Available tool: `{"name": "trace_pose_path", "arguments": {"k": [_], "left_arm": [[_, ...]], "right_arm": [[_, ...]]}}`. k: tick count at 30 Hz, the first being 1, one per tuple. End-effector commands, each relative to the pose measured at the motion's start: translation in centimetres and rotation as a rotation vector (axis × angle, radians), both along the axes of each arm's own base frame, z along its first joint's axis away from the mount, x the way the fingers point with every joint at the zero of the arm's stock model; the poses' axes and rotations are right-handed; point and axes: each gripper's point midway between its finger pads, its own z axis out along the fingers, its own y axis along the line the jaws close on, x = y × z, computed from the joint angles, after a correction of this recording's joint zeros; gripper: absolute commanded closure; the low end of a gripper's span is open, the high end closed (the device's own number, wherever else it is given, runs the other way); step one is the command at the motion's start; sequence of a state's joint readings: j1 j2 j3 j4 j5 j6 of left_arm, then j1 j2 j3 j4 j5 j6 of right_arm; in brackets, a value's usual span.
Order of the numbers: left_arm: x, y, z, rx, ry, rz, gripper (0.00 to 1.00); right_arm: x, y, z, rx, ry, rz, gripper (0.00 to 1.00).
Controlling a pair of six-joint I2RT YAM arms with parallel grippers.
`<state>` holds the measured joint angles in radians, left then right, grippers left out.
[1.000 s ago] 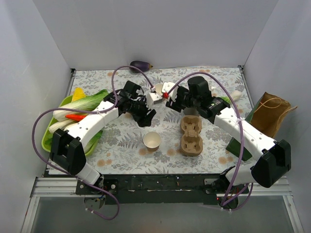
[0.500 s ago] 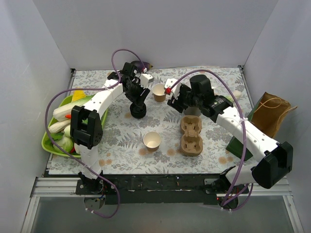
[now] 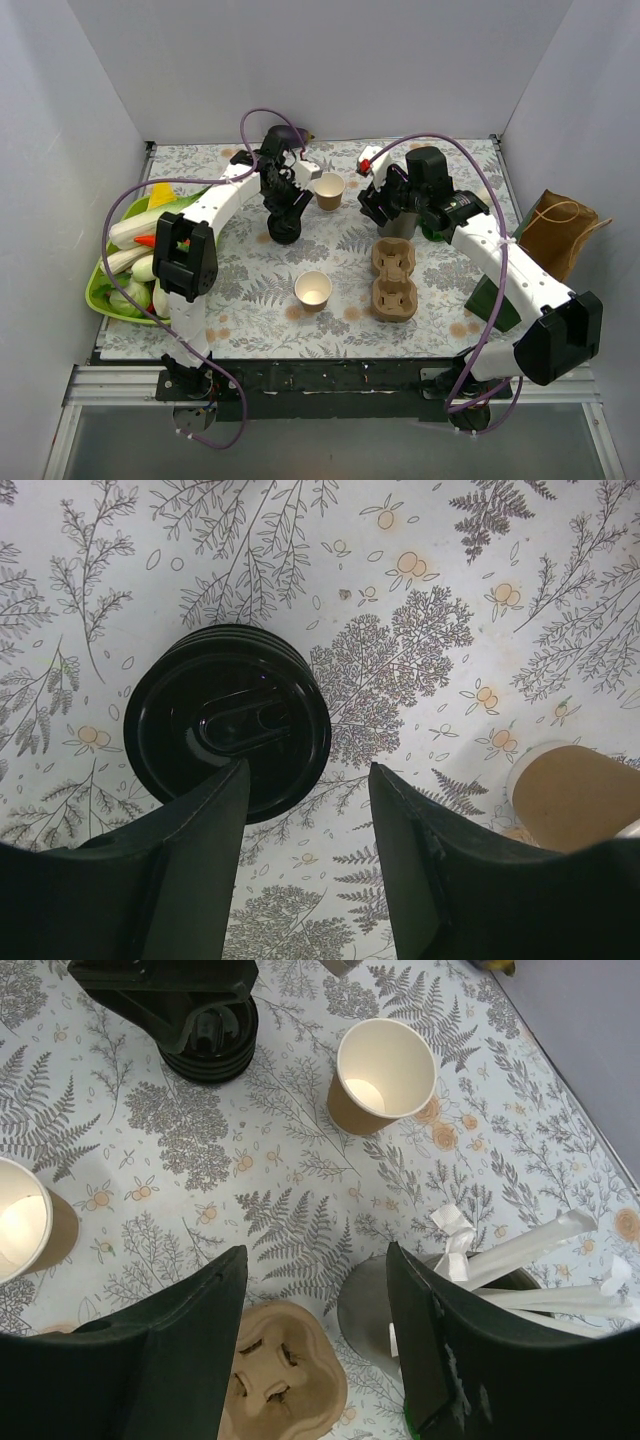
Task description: Pack the takeout coffee
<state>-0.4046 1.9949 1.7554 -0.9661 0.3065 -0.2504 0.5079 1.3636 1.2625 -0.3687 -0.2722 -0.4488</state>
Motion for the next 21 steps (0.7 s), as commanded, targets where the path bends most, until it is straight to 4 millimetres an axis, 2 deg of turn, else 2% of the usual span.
{"name": "trace_pose_path", "arguments": {"k": [1, 21], "left_arm": [[0.0, -0.9, 0.8, -0.032, 0.003, -0.020, 0.51], [-0.2, -1.0, -1.5, 0.009, 0.033, -0.023, 0.61]], "right_arm": [[-0.1, 0.5, 1.0, 0.043, 0.004, 0.008, 0.34], [-0.1, 0.2, 0.0, 0.031, 0.015, 0.002, 0.34]]}}
